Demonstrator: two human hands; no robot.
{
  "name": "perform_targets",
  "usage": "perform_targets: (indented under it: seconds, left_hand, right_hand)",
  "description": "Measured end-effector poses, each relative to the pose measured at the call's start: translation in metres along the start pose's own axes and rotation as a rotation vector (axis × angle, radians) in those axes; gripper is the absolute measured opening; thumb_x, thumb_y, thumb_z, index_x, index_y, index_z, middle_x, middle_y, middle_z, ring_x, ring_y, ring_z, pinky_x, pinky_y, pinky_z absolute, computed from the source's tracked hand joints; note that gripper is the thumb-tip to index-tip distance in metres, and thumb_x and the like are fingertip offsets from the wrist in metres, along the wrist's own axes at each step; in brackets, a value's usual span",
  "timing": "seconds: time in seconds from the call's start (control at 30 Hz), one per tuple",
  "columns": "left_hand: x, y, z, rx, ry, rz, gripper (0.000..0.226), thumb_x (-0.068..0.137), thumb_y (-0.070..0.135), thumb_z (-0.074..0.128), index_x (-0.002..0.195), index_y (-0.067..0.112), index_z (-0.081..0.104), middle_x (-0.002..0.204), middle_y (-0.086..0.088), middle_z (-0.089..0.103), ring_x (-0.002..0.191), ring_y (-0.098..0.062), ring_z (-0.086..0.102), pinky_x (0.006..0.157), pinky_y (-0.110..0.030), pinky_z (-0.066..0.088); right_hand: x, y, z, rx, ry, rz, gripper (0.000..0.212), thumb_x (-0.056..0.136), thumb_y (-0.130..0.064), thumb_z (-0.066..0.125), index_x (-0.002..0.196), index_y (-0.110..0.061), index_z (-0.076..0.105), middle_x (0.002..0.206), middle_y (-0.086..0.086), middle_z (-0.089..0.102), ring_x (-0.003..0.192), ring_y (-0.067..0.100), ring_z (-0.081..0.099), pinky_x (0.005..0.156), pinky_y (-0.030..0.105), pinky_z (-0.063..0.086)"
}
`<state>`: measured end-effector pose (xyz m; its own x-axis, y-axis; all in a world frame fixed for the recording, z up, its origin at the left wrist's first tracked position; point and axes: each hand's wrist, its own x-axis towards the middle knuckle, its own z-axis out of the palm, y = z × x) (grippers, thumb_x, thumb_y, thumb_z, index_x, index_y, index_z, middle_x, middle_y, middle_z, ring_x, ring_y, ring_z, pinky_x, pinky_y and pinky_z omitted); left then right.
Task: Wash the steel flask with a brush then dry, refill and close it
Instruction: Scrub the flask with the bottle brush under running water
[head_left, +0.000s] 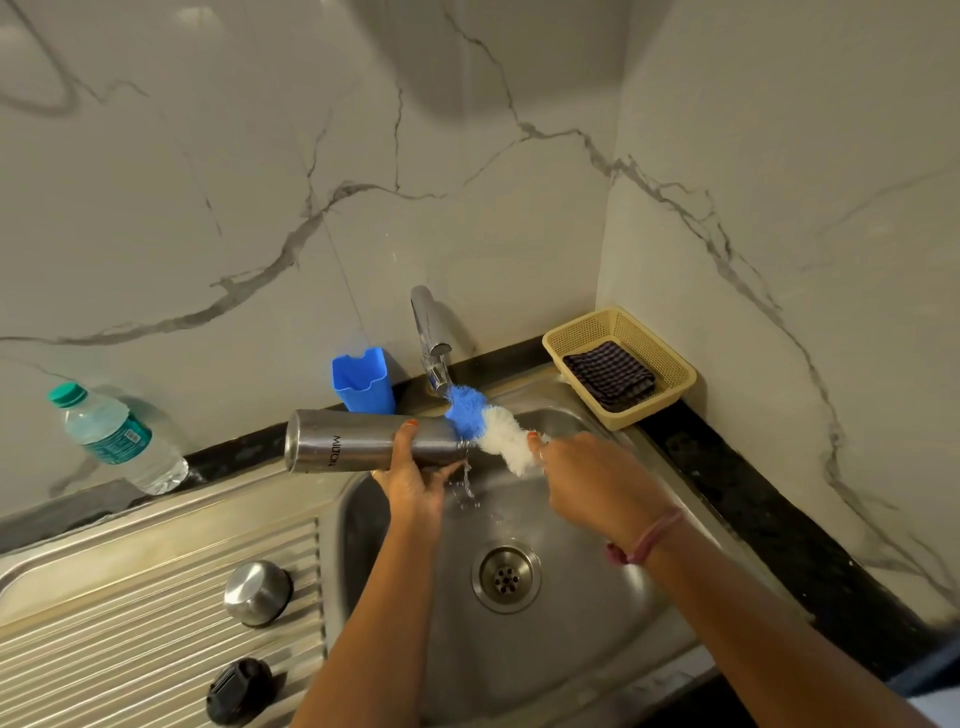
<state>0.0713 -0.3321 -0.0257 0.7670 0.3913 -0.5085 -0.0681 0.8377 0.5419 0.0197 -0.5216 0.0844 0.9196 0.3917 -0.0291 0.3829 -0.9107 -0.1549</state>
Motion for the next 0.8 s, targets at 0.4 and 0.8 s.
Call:
perform_targets:
  seconds: [0.4,0.8]
  left_hand:
    - [0.002,0.003,0.007,0.007,-0.069,0.027,0.060,0.087,0.008,0.070,0.135,0.026,0.038,0.137,-0.013,0.052,0.126,-0.039,0.053,0.094,-0.075,0.042]
    - [0.004,0.004,0.003,-0.022,-0.088,-0.009,0.073,0.084,0.011,0.073,0.144,0.027,0.035,0.138,-0.013,0.053,0.125,-0.039,0.054,0.095,-0.074,0.043]
  right_hand:
    - [0.011,-0.003,-0.010,-0.024,0.042,-0.013,0.040,0.095,-0.012,0.045,0.134,-0.014,0.046,0.100,0.008,0.062,0.075,0.017,0.049,0.063,0.025,0.035]
    - [0.010,-0.006,-0.009,0.010,0.065,-0.008,0.045,0.095,-0.011,0.041,0.139,-0.016,0.041,0.088,0.006,0.053,0.059,0.010,0.039,0.050,0.020,0.027]
